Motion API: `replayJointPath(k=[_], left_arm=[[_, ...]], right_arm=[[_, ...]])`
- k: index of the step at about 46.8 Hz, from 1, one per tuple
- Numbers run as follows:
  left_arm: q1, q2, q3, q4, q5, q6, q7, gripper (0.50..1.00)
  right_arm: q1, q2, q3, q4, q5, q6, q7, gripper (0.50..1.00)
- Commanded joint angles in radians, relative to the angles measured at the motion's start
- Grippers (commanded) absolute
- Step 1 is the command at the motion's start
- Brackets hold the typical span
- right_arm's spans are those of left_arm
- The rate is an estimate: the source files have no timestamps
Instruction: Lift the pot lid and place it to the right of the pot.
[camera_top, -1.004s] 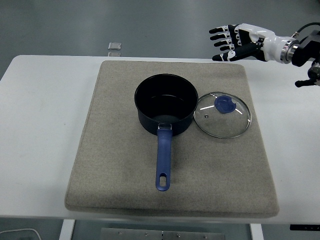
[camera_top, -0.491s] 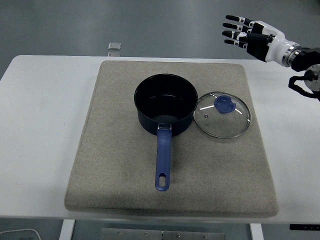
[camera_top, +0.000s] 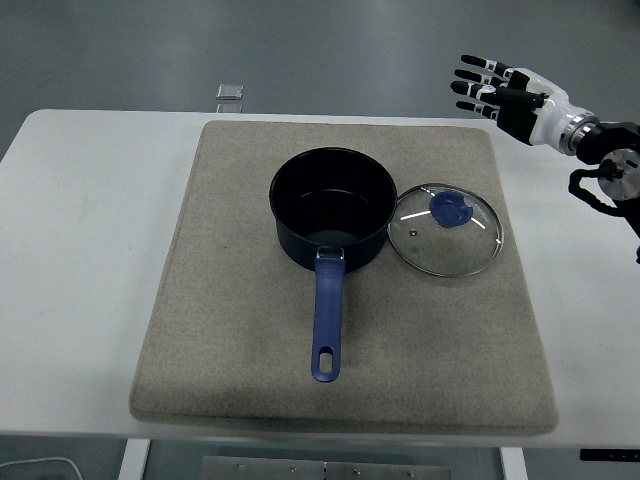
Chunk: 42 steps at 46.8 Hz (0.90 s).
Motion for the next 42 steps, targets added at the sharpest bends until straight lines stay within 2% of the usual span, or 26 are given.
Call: replayJointPath(k=[1,22,28,42], left_arm=[[0.000,0.000,0.000,0.000,0.000,0.000,0.000,1.000],[0.000,0.000,0.000,0.000,0.000,0.000,0.000,1.000],[0.000,0.000,0.000,0.000,0.000,0.000,0.000,1.000],[0.000,0.000,0.000,0.000,0.000,0.000,0.000,1.000]], right_arm=[[-0.005,0.000,0.003,0.002,-0.001,-0.012,0.000,0.928],[-0.004,-0.002,0.006,0.005,0.008,-0.014,0.001,0.926],[-0.004,-0.002,0.006,0.006,0.008,-0.014,0.026,0.928],[-0.004,-0.002,0.006,0.009,0.006,-0.003,0.027,0.928]])
